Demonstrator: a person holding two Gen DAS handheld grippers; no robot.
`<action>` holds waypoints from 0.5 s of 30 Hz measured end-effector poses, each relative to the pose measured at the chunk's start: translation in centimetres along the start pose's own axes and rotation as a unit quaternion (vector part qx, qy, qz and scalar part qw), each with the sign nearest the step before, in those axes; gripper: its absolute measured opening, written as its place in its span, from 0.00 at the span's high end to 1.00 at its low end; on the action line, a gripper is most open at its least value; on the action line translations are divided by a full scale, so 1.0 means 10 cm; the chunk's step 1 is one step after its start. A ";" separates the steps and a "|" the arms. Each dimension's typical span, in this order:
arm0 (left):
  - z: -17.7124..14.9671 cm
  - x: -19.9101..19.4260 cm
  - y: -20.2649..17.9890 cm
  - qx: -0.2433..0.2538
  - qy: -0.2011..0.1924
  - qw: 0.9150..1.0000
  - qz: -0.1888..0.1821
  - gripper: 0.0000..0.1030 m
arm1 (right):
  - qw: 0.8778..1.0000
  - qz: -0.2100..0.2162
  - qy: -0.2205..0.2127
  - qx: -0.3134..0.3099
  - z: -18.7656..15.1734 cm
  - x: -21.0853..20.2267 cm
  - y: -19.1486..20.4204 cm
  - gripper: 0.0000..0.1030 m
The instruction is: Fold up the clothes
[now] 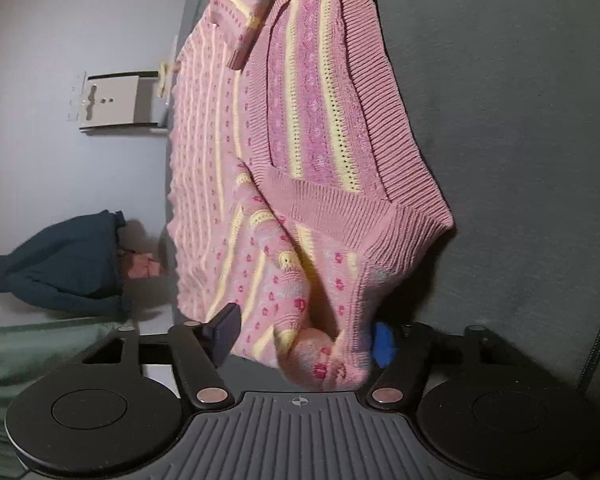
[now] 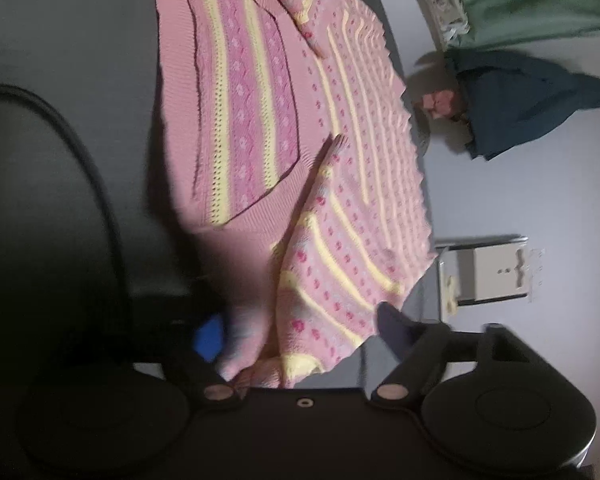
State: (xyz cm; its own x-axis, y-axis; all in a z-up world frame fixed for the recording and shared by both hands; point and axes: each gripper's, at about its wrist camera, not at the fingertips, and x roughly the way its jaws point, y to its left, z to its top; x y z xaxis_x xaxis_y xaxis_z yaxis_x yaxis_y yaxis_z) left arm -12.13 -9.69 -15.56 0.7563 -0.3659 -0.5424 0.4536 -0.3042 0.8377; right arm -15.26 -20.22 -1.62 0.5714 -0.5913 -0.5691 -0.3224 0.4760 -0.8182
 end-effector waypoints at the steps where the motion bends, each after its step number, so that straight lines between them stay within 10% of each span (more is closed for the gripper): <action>1: 0.00 0.00 0.01 -0.007 0.001 1.000 -0.010 0.54 | 1.000 0.002 0.003 0.004 0.00 0.01 -0.01 0.32; 6: -0.02 0.00 -0.01 -0.009 -0.002 0.999 -0.044 0.87 | 0.999 0.038 0.016 0.005 -0.01 0.07 0.00 0.83; 15: -0.18 -0.44 0.27 0.014 -0.057 0.994 -0.094 0.90 | 0.996 0.059 -0.045 -0.058 -0.19 -0.34 -0.17 0.90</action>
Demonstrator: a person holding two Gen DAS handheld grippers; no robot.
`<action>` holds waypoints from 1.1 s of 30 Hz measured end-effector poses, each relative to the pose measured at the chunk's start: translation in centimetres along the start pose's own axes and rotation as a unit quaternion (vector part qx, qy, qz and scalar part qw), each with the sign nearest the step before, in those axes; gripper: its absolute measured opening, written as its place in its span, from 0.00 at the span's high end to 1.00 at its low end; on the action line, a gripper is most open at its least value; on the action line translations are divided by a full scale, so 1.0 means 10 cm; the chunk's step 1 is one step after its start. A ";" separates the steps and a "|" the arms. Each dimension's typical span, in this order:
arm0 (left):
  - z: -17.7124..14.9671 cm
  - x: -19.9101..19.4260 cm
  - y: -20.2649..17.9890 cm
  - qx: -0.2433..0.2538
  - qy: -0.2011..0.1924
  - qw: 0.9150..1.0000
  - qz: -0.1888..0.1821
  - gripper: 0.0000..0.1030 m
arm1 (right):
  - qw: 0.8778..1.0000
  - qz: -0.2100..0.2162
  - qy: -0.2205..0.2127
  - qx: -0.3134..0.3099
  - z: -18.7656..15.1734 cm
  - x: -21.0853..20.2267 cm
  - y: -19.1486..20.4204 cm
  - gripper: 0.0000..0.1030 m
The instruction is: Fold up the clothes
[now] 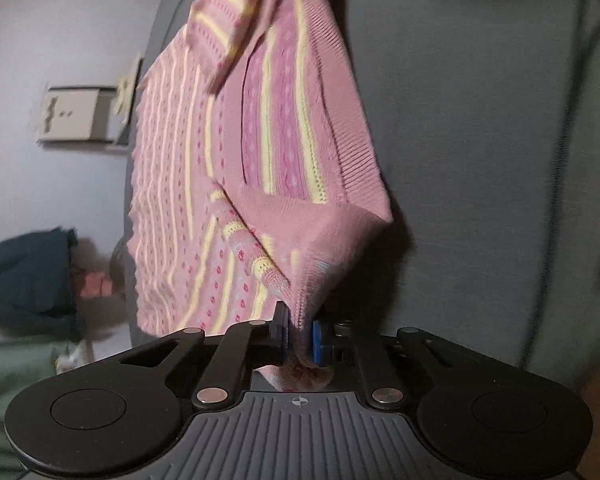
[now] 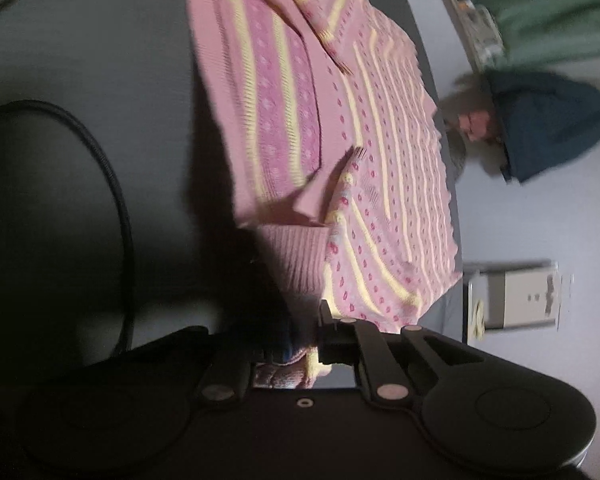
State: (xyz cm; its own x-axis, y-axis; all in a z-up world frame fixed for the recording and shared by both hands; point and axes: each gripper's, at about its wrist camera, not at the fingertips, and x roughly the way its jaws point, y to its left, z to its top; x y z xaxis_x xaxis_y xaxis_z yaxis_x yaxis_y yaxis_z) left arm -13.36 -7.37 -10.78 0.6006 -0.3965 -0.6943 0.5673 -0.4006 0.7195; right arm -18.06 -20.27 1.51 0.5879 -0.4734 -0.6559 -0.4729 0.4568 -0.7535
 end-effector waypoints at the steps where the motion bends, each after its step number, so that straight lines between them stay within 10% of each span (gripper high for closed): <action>1: -0.01 -0.09 0.03 0.002 -0.004 1.000 -0.004 0.91 | 1.000 0.001 -0.005 -0.013 -0.03 -0.09 0.01 0.90; 9: -0.04 -0.82 0.23 -0.019 -0.048 0.997 -0.059 0.97 | 0.998 0.032 -0.036 -0.034 -0.25 -0.66 -0.16 0.92; 17: -0.07 -0.49 0.21 -0.047 -0.015 0.998 -0.039 0.95 | 0.999 0.035 -0.010 -0.034 -0.13 -0.26 -0.08 0.90; 20: -0.11 -0.38 0.17 -0.045 0.012 0.998 -0.051 0.75 | 0.999 0.040 -0.003 -0.033 -0.07 -0.18 -0.04 0.41; 21: -0.11 -0.38 0.14 -0.045 0.014 0.998 -0.050 0.50 | 0.999 0.045 -0.007 -0.025 -0.05 -0.19 -0.02 0.31; 22: -0.11 -0.40 0.11 -0.044 0.006 0.998 -0.042 0.21 | 0.999 0.050 -0.012 -0.018 -0.03 -0.19 0.00 0.30; 24: -0.11 -0.46 0.06 -0.033 -0.022 0.999 -0.016 0.02 | 0.998 0.060 -0.017 -0.003 0.00 -0.17 0.01 0.30; 33: 0.05 -0.11 -0.21 0.027 0.010 1.000 -0.005 0.02 | 0.997 0.061 -0.019 0.047 0.12 0.01 0.11 0.27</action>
State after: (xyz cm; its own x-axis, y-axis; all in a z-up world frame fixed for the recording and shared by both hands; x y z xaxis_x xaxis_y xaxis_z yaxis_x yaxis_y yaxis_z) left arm -15.53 -6.51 -11.50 0.6058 -0.3758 -0.7012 0.5425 -0.4496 0.7096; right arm -17.70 -18.89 0.63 0.5550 -0.3818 -0.7391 -0.4799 0.5788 -0.6593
